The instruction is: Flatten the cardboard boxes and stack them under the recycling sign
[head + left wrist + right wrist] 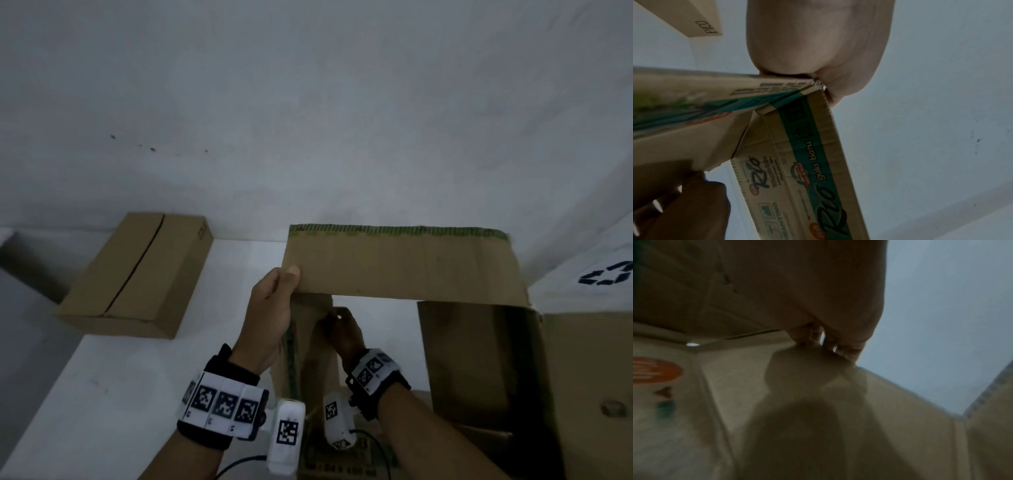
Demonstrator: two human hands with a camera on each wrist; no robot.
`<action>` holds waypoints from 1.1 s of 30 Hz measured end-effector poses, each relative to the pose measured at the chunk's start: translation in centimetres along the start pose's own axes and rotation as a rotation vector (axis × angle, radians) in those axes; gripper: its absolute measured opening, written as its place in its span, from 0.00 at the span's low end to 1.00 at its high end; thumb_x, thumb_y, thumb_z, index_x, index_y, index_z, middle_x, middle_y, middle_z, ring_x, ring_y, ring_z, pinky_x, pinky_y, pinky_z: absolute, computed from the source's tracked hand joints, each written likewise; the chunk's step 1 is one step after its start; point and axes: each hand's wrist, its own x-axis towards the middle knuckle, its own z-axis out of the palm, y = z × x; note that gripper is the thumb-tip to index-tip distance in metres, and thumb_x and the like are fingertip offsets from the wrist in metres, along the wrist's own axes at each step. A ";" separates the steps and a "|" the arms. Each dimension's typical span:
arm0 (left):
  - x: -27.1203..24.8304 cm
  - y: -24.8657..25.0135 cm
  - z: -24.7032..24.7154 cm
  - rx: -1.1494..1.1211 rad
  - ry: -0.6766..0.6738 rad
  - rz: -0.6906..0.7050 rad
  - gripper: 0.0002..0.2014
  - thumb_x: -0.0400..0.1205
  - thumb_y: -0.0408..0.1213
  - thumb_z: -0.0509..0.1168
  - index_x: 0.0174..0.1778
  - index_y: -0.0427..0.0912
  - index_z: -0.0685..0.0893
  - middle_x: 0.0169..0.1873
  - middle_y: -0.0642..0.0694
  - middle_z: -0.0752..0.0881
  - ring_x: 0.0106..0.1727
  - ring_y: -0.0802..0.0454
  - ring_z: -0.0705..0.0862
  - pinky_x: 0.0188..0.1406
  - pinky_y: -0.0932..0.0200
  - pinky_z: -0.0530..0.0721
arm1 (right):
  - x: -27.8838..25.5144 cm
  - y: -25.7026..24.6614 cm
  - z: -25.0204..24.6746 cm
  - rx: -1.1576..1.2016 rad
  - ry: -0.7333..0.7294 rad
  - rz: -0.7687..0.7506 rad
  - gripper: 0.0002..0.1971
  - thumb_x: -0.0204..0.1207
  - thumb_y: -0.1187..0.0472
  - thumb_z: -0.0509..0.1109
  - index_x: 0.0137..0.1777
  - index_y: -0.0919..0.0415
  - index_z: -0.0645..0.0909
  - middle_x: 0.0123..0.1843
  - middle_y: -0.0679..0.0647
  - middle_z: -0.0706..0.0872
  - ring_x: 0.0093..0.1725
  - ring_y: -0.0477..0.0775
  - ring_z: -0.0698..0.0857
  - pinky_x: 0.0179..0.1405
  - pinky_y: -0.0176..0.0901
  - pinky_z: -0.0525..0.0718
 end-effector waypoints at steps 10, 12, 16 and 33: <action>1.3 -1.5 0.0 0.037 0.051 -0.068 0.23 0.74 0.63 0.64 0.47 0.44 0.85 0.49 0.34 0.86 0.56 0.31 0.85 0.60 0.25 0.80 | -2.9 2.0 -8.2 -0.639 0.592 -0.372 0.17 0.70 0.60 0.70 0.60 0.54 0.79 0.61 0.57 0.81 0.61 0.63 0.80 0.56 0.55 0.80; 1.3 -1.3 0.2 0.043 0.037 -0.073 0.23 0.73 0.65 0.63 0.46 0.48 0.86 0.50 0.36 0.87 0.56 0.34 0.85 0.61 0.26 0.81 | -2.4 2.8 -9.8 -0.724 0.583 -0.322 0.21 0.70 0.59 0.69 0.66 0.54 0.78 0.67 0.56 0.80 0.65 0.62 0.78 0.63 0.55 0.77; 1.1 -0.4 0.8 0.051 0.023 -0.040 0.21 0.76 0.62 0.63 0.46 0.47 0.86 0.48 0.39 0.87 0.56 0.36 0.85 0.59 0.25 0.81 | -0.3 4.1 -12.8 -0.900 0.239 0.055 0.34 0.79 0.53 0.60 0.85 0.50 0.53 0.86 0.61 0.44 0.84 0.65 0.55 0.81 0.54 0.61; 2.0 -1.6 -1.4 0.049 -0.030 -0.034 0.12 0.86 0.45 0.60 0.50 0.42 0.85 0.44 0.47 0.87 0.52 0.48 0.85 0.50 0.51 0.84 | -11.6 0.2 -20.8 -0.846 0.890 -0.381 0.33 0.66 0.54 0.76 0.72 0.54 0.72 0.75 0.64 0.70 0.75 0.65 0.68 0.72 0.61 0.69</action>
